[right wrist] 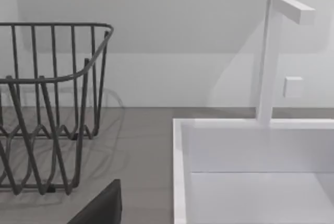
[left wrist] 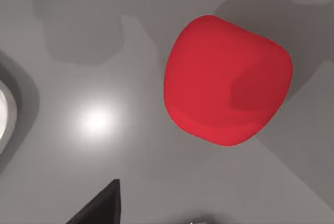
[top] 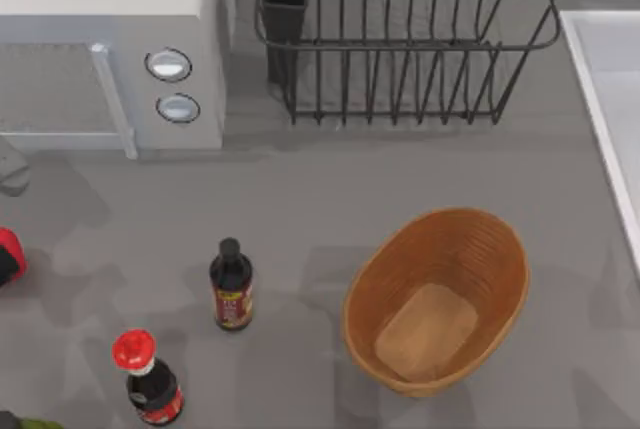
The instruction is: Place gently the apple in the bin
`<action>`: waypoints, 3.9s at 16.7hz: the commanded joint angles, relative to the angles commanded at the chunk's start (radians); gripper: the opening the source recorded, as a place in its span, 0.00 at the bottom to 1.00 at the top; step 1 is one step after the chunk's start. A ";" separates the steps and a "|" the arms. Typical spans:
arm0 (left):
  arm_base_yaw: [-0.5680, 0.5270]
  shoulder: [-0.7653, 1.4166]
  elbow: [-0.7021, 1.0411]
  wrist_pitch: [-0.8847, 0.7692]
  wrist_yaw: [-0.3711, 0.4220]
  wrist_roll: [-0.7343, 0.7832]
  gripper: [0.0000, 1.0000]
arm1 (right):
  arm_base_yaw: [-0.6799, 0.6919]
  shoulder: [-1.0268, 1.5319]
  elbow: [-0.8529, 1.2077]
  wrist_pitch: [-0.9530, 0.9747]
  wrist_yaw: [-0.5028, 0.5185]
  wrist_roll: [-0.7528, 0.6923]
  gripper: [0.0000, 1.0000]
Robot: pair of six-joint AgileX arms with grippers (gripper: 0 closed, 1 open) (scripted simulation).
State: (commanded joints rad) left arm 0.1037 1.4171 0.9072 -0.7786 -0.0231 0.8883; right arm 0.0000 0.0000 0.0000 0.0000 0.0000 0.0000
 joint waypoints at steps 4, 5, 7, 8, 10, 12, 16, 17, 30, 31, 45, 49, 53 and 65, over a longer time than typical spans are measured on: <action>0.004 0.271 0.194 -0.168 0.001 0.201 1.00 | 0.000 0.000 0.000 0.000 0.000 0.000 1.00; 0.003 0.314 0.239 -0.196 0.005 0.241 1.00 | 0.000 0.000 0.000 0.000 0.000 0.000 1.00; 0.003 0.372 0.307 -0.227 0.015 0.295 1.00 | 0.000 0.000 0.000 0.000 0.000 0.000 1.00; 0.005 0.388 0.329 -0.234 0.020 0.311 1.00 | 0.000 0.000 0.000 0.000 0.000 0.000 1.00; 0.007 0.398 0.341 -0.235 0.025 0.319 1.00 | 0.000 0.000 0.000 0.000 0.000 0.000 1.00; 0.007 0.398 0.341 -0.235 0.025 0.319 1.00 | 0.000 0.000 0.000 0.000 0.000 0.000 1.00; 0.006 0.394 0.323 -0.220 0.024 0.319 1.00 | 0.000 0.000 0.000 0.000 0.000 0.000 1.00; 0.008 0.394 0.305 -0.202 0.024 0.320 1.00 | 0.000 0.000 0.000 0.000 0.000 0.000 1.00; 0.008 0.515 0.190 0.034 0.025 0.322 1.00 | 0.000 0.000 0.000 0.000 0.000 0.000 1.00; 0.008 0.515 0.190 0.034 0.025 0.322 0.92 | 0.000 0.000 0.000 0.000 0.000 0.000 1.00; 0.008 0.515 0.190 0.034 0.025 0.322 0.00 | 0.000 0.000 0.000 0.000 0.000 0.000 1.00; 0.008 0.515 0.190 0.034 0.025 0.322 0.00 | 0.000 0.000 0.000 0.000 0.000 0.000 1.00; 0.010 0.494 0.194 0.015 0.024 0.318 0.00 | 0.000 0.000 0.000 0.000 0.000 0.000 1.00; 0.010 0.409 0.380 -0.395 -0.022 0.380 0.00 | 0.000 0.000 0.000 0.000 0.000 0.000 1.00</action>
State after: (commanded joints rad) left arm 0.1134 1.8263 1.2877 -1.1738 -0.0451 1.2686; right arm 0.0000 0.0000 0.0000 0.0000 0.0000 0.0000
